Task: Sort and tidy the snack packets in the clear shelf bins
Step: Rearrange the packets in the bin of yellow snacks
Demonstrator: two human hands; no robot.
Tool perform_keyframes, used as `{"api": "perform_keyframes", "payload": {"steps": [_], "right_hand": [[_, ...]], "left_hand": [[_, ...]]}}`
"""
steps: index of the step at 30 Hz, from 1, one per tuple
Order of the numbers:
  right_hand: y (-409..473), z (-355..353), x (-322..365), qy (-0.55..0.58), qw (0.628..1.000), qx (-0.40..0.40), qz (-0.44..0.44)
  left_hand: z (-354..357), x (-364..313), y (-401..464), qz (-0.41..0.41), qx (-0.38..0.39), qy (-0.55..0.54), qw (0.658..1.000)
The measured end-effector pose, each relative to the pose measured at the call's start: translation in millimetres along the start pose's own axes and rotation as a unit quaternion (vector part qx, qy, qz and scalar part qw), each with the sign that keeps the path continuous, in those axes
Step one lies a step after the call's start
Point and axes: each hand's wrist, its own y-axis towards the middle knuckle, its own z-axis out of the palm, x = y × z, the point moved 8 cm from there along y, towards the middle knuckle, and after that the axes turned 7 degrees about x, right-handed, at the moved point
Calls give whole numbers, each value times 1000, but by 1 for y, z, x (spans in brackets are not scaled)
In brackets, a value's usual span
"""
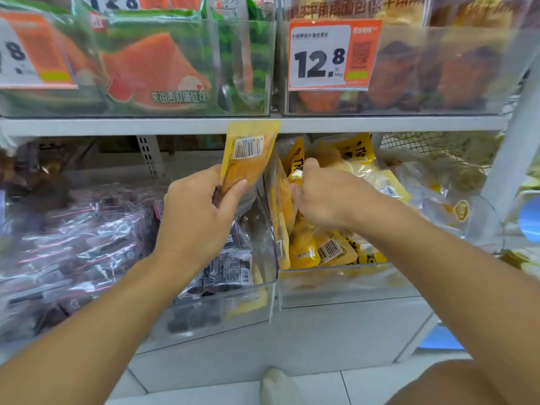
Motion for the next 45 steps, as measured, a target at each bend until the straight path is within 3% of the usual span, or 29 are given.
{"api": "perform_keyframes", "payload": {"steps": [3, 6, 10, 11, 13, 14, 15, 16, 18, 20, 23, 25, 27, 29, 35, 42, 45], "right_hand": [[3, 4, -1, -13, 999, 45, -8], [-2, 7, -1, 21, 998, 42, -37], [-32, -41, -13, 186, 969, -145, -69], [-40, -47, -21, 289, 945, -140, -65], [-49, -37, -18, 540, 837, 10, -87], [-54, -33, -12, 614, 780, 68, -102], [-56, -30, -8, 649, 747, 90, -112], [-54, -28, -11, 664, 738, 67, -105], [-48, -32, -31, 670, 739, -41, -63], [-47, -45, -60, 651, 740, -165, -33], [-68, -80, -87, 462, 810, -360, -32], [-80, -89, -81, 346, 837, -421, -53], [-87, -89, -68, 264, 851, -449, -71], [-90, -84, -57, 213, 853, -469, -81], [-98, -98, -61, 249, 848, -463, -60], [-121, -115, -51, 148, 855, -491, -73], [-101, -98, -58, 154, 872, -460, -58]], "left_hand": [[1, 0, -1, -3, -4, -10, 1000], [-9, -26, 1, 70, -37, 21, 997], [-8, -61, 0, 193, -47, 81, 977], [-3, -65, 1, 197, -40, 89, 976], [5, -73, 2, 195, -33, 97, 975], [8, -78, 3, 198, -39, 101, 974], [10, -83, 5, 205, -47, 105, 972], [15, -88, 7, 217, -51, 107, 969], [27, -96, 10, 235, -33, 111, 965], [41, -93, 14, 189, 31, 91, 977], [62, -71, 12, 81, 175, 35, 981], [77, -60, 3, 74, 253, 43, 964], [83, -51, -3, 71, 301, 48, 950], [79, -46, -2, 52, 301, 46, 951], [69, -41, -3, 49, 275, 41, 959], [80, -56, -3, 133, 277, 76, 948], [80, -60, -5, 118, 276, 50, 952]]}}
